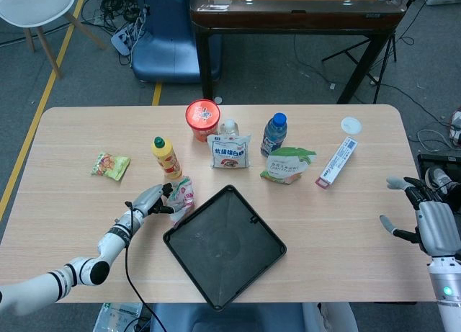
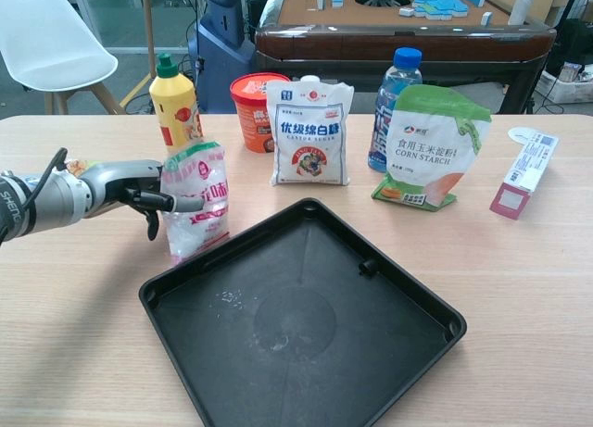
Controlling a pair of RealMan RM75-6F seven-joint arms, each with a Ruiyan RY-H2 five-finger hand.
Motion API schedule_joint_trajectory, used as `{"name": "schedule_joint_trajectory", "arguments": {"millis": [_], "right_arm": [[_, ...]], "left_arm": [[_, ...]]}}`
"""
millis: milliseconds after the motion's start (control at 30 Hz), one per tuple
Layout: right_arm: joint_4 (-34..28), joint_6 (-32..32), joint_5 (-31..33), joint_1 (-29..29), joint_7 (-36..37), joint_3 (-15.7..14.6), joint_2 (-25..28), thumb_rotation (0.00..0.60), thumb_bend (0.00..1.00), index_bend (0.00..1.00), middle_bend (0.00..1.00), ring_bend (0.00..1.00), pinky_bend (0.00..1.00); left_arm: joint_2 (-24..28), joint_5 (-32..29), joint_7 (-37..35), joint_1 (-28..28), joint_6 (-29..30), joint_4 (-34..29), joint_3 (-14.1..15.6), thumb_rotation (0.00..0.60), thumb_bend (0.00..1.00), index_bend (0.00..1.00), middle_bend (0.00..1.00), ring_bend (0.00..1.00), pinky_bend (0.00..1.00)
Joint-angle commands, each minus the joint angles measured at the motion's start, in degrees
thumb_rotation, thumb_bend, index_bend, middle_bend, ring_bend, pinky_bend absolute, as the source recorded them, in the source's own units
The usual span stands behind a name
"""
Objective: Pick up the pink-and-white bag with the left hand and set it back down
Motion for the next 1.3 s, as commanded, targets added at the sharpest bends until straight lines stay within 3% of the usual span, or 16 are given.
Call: {"name": "schedule_joint_trajectory", "arguments": {"millis": [33,467,733,833,967,1300], "right_arm": [[0.0,0.1,0.0,-0.1,0.0,0.0,0.0,0.6,0.23,0.24,0.32,0.16,0.2],[-0.4,0.3,0.0,-0.2,-0.4,0.0,0.1,0.6,0.23,0.24,0.32,0.16,0.2],[-0.4,0.2,0.0,0.0,-0.6,0.1,0.0,0.6,0.23,0.24,0.32,0.16,0.2],[-0.5,0.3,-0.1,0.0,-0.5,0.1,0.0,0.6,0.23,0.24,0.32,0.16,0.2],[-0.5,0.4,-0.1,-0.1,-0.5,0.1,0.1,0.6,0.23,0.24,0.32,0.16,0.2],[-0.4,0.5,-0.2,-0.2,-0.4,0.0,0.0,0.6,0.23,0.24,0.32,0.16,0.2]], "left_arm": [[0.3,-0.4,0.2,-0.1,0.1,-0.5,0.3,0.336,0.28,0.18,0.38,0.33,0.54],[2.5,5.3,-3.0,-0.5,-0.9,-1.9,1.5,0.363,0.28,0.17,0.37,0.31,0.52],[4.0,7.5,-5.0,-0.1,-0.3,-3.5,2.3,0.31,0.28,0.0,0.23,0.21,0.46],[4.2,7.8,-5.3,-0.1,-0.3,-3.8,2.7,0.296,0.28,0.0,0.19,0.18,0.44],[4.9,8.1,-6.2,0.1,-0.2,-4.8,3.0,0.234,0.28,0.0,0.14,0.15,0.42],[7.2,9.8,-7.5,0.6,1.2,-8.2,3.8,0.221,0.28,0.0,0.14,0.15,0.41]]}}
